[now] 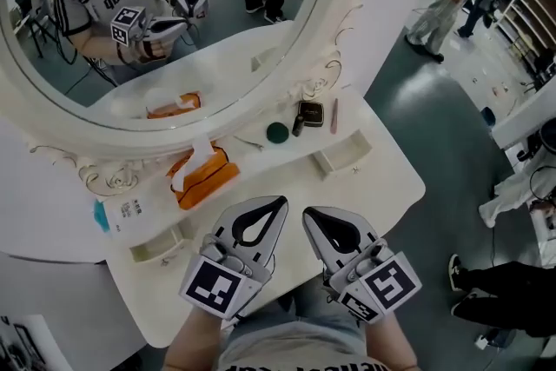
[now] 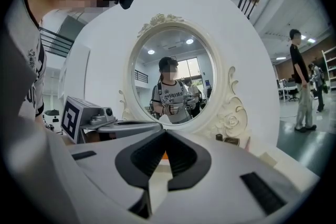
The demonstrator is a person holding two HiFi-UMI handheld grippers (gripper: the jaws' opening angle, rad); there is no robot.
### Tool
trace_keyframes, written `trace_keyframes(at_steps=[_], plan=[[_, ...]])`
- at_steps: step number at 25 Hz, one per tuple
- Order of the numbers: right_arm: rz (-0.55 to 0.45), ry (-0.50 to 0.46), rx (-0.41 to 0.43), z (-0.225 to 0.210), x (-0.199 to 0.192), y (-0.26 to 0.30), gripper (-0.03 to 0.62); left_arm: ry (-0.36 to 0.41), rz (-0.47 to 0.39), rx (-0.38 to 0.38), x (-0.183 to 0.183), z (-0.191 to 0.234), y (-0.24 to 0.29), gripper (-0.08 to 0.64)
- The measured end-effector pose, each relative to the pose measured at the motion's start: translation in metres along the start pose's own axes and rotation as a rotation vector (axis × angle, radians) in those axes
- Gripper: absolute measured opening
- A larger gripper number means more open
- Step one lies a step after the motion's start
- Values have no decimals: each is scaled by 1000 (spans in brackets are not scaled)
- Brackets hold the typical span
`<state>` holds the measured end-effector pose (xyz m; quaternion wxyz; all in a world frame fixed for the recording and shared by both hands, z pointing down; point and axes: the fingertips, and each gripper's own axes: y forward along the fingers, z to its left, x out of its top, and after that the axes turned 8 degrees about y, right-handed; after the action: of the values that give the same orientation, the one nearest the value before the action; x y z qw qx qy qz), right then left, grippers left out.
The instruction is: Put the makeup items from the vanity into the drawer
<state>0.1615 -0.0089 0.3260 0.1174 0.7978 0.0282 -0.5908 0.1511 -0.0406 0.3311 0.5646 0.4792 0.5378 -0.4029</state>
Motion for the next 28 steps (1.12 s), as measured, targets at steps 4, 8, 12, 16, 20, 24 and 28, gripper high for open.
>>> trace_keyframes(at_steps=[4,8,12,16,20,24,28], plan=[[10,-4,4,-7,-1,5,28,1,-1,2,-2,1,5,11],[23,-7,38,-13,1,16,28,-1,9,22,-5,3,10,11],[35,-10,77,-23,9,29,28,-26,16,57,-5,11,18,11],[49,-11,92,-41,14,39,28,-43,20,90,-7,19,28,11],[61,-9,98,-62,15,46,28,-52,22,122,-10,23,37,11],[78,-10,103,-80,15,55,29,-60,31,158,-13,29,43,11],[96,-13,105,-97,15,64,34,-66,43,192,-16,35,47,11]])
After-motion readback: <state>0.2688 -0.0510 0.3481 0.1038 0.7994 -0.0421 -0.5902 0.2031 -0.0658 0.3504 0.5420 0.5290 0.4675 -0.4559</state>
